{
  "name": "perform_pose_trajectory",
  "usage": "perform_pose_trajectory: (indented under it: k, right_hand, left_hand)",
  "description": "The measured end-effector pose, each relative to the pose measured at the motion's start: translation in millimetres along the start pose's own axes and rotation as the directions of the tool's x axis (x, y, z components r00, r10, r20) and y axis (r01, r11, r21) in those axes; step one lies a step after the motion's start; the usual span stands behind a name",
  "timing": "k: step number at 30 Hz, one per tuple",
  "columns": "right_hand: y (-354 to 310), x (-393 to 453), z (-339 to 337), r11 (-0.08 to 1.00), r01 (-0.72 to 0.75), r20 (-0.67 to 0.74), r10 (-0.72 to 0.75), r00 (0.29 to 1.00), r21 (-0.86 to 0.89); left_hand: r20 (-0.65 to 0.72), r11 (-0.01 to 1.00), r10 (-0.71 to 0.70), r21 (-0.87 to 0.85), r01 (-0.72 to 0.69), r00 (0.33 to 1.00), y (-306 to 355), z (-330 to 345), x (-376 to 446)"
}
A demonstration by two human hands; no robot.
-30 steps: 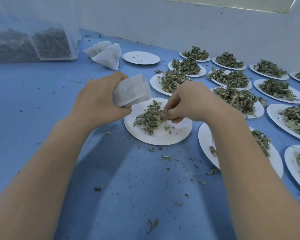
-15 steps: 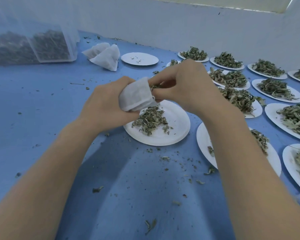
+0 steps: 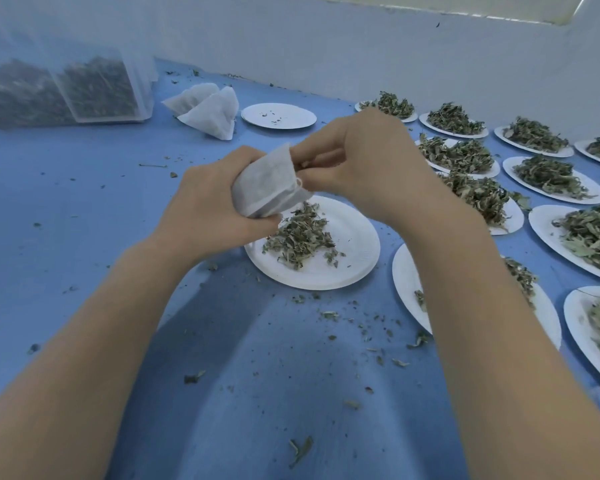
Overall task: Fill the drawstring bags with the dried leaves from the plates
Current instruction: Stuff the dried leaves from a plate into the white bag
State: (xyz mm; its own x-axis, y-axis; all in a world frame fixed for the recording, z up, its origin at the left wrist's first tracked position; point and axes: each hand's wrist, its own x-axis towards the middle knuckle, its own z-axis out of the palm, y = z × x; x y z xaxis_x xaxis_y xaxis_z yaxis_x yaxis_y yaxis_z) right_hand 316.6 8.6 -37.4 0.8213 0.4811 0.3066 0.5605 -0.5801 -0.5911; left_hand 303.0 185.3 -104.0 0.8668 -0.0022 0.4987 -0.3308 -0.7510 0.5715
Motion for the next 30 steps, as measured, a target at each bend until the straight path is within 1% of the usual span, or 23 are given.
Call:
perform_pose_trajectory:
  k: [3, 5, 6, 9, 10, 12, 13, 14, 15, 16, 17, 18, 20, 21, 23, 26, 30]
  right_hand:
    - [-4.5, 3.1, 14.0, 0.992, 0.028, -0.035, -0.032, 0.999, -0.125]
    - [-7.0, 3.5, 19.5, 0.991, 0.046, -0.039, -0.052, 0.998, -0.122]
    - [-6.7, 3.2, 19.8, 0.995, 0.050, -0.015, -0.052, 0.999, -0.087]
    - [-1.9, -0.9, 12.4, 0.995, 0.023, 0.117, -0.034, 0.993, 0.094]
    - [1.3, -1.6, 8.4, 0.989, 0.018, 0.132, -0.037, 0.991, 0.147]
    - [8.9, -1.2, 2.6, 0.985, 0.013, 0.067, -0.025, 0.997, 0.175]
    - [12.5, -0.3, 1.7, 0.991, -0.009, 0.010, 0.008, 1.000, 0.131]
    - [15.6, 0.7, 2.2, 0.998, -0.045, -0.031, 0.046, 0.998, 0.041]
    - [18.9, 1.2, 3.9, 0.993, -0.090, -0.035, 0.087, 0.996, -0.078]
    - [22.0, 1.7, 6.9, 0.974, -0.130, 0.003, 0.133, 0.991, -0.184]
    - [24.5, 1.5, 11.0, 0.955, -0.157, 0.074, 0.181, 0.981, -0.251]
    - [26.1, 1.1, 15.6, 0.944, -0.177, 0.159, 0.228, 0.961, -0.279]
    - [25.2, -0.9, 25.3, 0.935, -0.195, 0.284, 0.281, 0.917, -0.295]
    - [24.6, -1.6, 29.8, 0.932, -0.187, 0.309, 0.285, 0.907, -0.312]
    - [25.3, -0.2, 37.2, 0.925, -0.165, 0.299, 0.273, 0.914, -0.342]
    - [27.0, 2.7, 40.5, 0.929, -0.147, 0.260, 0.243, 0.935, -0.338]
    - [27.7, 1.7, 29.7, 0.959, -0.176, 0.251, 0.230, 0.940, -0.221]
  left_hand:
    - [-0.007, 1.000, 0.006, -0.013, -0.007, 1.000, 2.3, 0.6, -0.8]
    - [-0.009, 0.999, 0.012, -0.030, -0.012, 1.000, 2.6, 0.5, -1.7]
    - [-0.010, 0.999, 0.009, -0.034, -0.009, 1.000, 2.1, -0.1, -1.9]
    - [-0.014, 0.999, -0.033, -0.002, 0.033, 0.999, -1.4, -3.5, -0.8]
    - [-0.021, 0.999, -0.039, 0.015, 0.040, 0.999, -2.4, -5.0, -0.5]
    - [-0.026, 0.997, -0.038, 0.070, 0.040, 0.999, -4.5, -7.6, -0.5]
    - [-0.025, 0.994, -0.038, 0.100, 0.040, 0.999, -6.1, -8.4, -0.4]
    - [-0.024, 0.991, -0.045, 0.127, 0.047, 0.999, -8.0, -9.1, -0.3]
    - [-0.025, 0.987, -0.058, 0.148, 0.061, 0.998, -9.9, -9.8, -0.2]
    - [-0.025, 0.984, -0.072, 0.164, 0.075, 0.997, -11.2, -10.4, 0.0]
    - [-0.024, 0.981, -0.081, 0.174, 0.084, 0.996, -12.0, -10.8, 0.1]
    - [-0.022, 0.980, -0.086, 0.176, 0.089, 0.996, -12.4, -10.7, 0.1]
    - [-0.016, 0.981, -0.090, 0.173, 0.091, 0.996, -12.4, -10.0, 0.2]
    - [-0.015, 0.980, -0.090, 0.177, 0.092, 0.996, -12.4, -9.7, 0.2]
    - [-0.019, 0.979, -0.090, 0.183, 0.092, 0.996, -12.7, -9.2, 0.4]
    - [-0.023, 0.979, -0.097, 0.180, 0.099, 0.995, -13.1, -9.0, 0.6]
    - [-0.014, 0.977, -0.093, 0.193, 0.094, 0.996, -13.5, -9.2, 0.8]
